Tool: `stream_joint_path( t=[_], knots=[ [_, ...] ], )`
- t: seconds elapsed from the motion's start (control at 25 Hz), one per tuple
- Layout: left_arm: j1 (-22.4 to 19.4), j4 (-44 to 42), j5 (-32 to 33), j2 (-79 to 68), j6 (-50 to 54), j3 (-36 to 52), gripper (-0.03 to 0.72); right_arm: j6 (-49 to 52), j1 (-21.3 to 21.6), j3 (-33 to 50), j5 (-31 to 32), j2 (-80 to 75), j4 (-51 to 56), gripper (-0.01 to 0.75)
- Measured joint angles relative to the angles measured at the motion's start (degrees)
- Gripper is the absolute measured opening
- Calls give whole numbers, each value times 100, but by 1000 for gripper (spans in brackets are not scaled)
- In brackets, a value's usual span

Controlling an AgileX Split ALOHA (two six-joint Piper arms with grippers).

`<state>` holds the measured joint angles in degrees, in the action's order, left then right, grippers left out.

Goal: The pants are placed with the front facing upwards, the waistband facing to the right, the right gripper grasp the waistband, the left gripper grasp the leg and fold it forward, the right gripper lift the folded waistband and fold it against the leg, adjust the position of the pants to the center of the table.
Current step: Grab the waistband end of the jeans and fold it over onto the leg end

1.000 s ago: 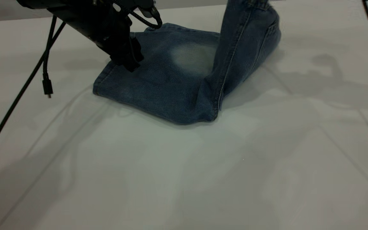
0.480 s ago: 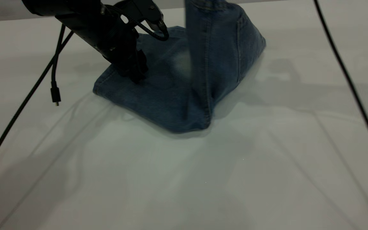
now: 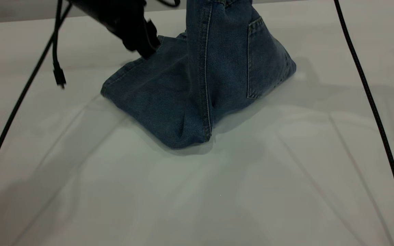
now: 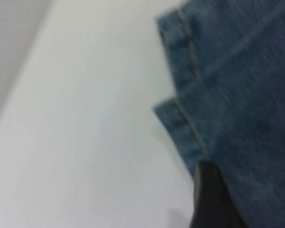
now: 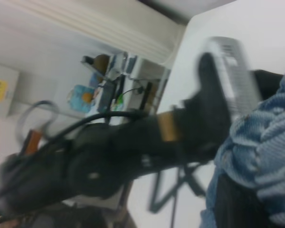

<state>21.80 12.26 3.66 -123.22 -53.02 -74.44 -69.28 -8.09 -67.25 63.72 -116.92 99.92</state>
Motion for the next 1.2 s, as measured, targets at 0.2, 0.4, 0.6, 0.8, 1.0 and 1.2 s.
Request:
stream_joint_path(
  t=[0.2,0.4,0.6,0.8,1.0,1.2],
  knots=[
    [0,0,-453,597,7,0,354,-44,-118,-5,-510,-27,32,83],
    [0,0,-729,1292,1,0,354,-275,-478,-24,-1180,-33,25,83],
    [0,-6,-734,1937,1,0,354,-498,-961,-298,-2224,-194,30,83],
    [5,-6,-728,2536,1,0,354,-536,-1355,-792,-2829,-671,30,83],
    [5,14,-701,2962,1,0,354,-536,-1655,-1392,-2827,-1241,12,84],
    [5,14,-646,2966,1,0,354,-502,-1782,-1563,-2705,-1458,-9,165]
  ],
)
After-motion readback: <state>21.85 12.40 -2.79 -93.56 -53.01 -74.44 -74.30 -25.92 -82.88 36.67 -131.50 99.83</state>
